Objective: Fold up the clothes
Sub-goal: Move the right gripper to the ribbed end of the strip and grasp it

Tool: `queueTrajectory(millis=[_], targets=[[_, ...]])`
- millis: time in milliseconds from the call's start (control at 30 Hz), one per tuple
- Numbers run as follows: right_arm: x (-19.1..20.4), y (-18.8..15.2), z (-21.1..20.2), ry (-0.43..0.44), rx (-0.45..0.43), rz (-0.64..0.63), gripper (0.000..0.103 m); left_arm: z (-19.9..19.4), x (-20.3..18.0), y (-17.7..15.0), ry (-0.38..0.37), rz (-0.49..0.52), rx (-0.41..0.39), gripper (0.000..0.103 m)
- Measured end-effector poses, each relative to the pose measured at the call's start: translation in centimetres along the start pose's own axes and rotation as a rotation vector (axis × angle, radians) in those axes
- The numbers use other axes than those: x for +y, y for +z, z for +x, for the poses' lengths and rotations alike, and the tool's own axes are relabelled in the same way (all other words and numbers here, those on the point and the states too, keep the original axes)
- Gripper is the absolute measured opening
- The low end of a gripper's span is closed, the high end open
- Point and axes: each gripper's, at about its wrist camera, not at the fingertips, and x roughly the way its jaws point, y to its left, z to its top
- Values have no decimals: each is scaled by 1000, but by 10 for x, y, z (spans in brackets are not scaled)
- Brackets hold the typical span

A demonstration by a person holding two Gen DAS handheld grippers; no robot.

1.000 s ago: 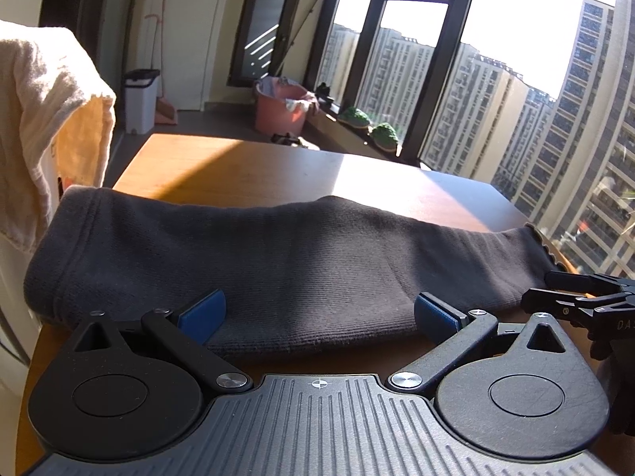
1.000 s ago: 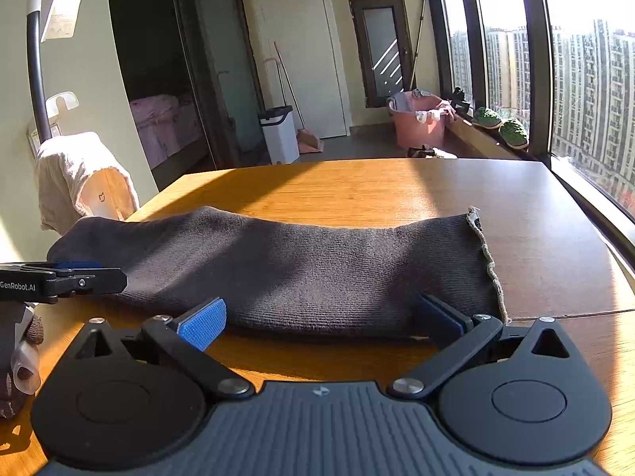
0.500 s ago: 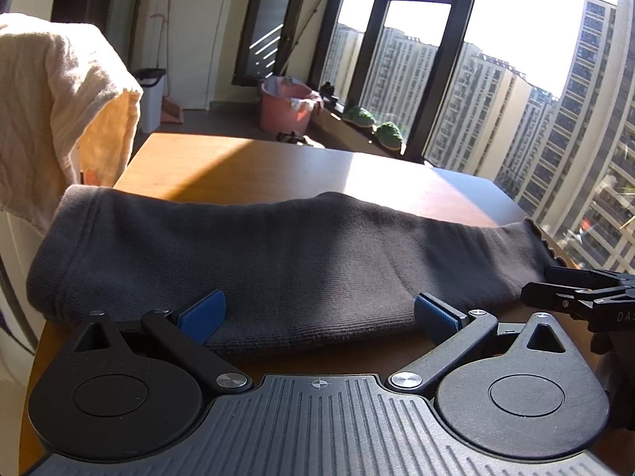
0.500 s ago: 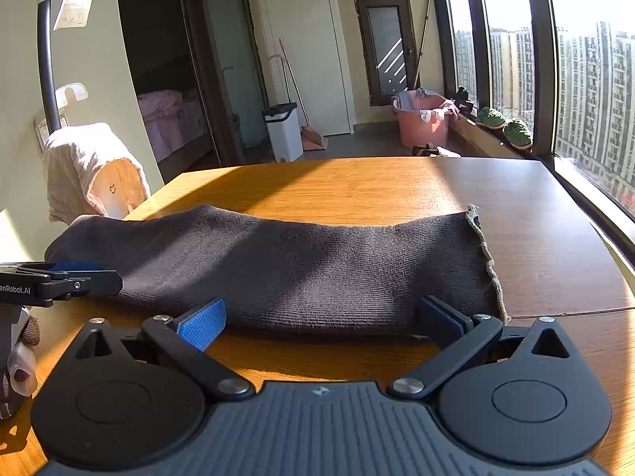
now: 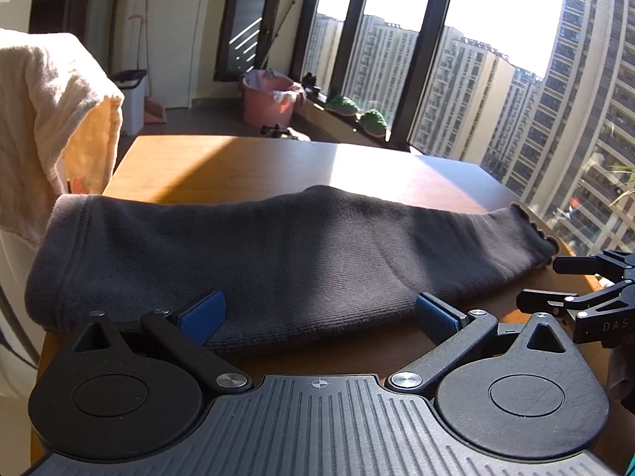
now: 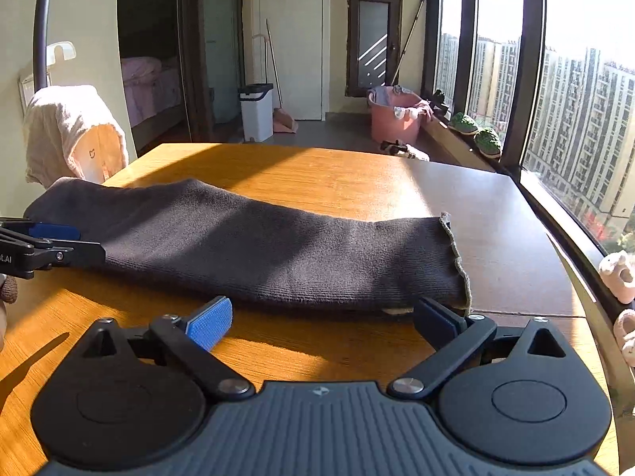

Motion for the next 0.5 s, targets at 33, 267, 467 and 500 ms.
queueTrajectory(millis=[33, 267, 467, 500], targets=[[-5, 7, -6, 6, -44, 16, 85, -3, 1, 2, -45, -11, -4, 103], [-49, 33, 50, 62, 33, 293, 44, 14, -20, 38, -145, -88, -7, 103], [-38, -10, 26, 39, -26, 294, 42, 37, -26, 14, -119, -44, 22, 103], [-34, -16, 19, 28, -33, 287, 42, 35, -28, 9, -119, -19, 1, 103]])
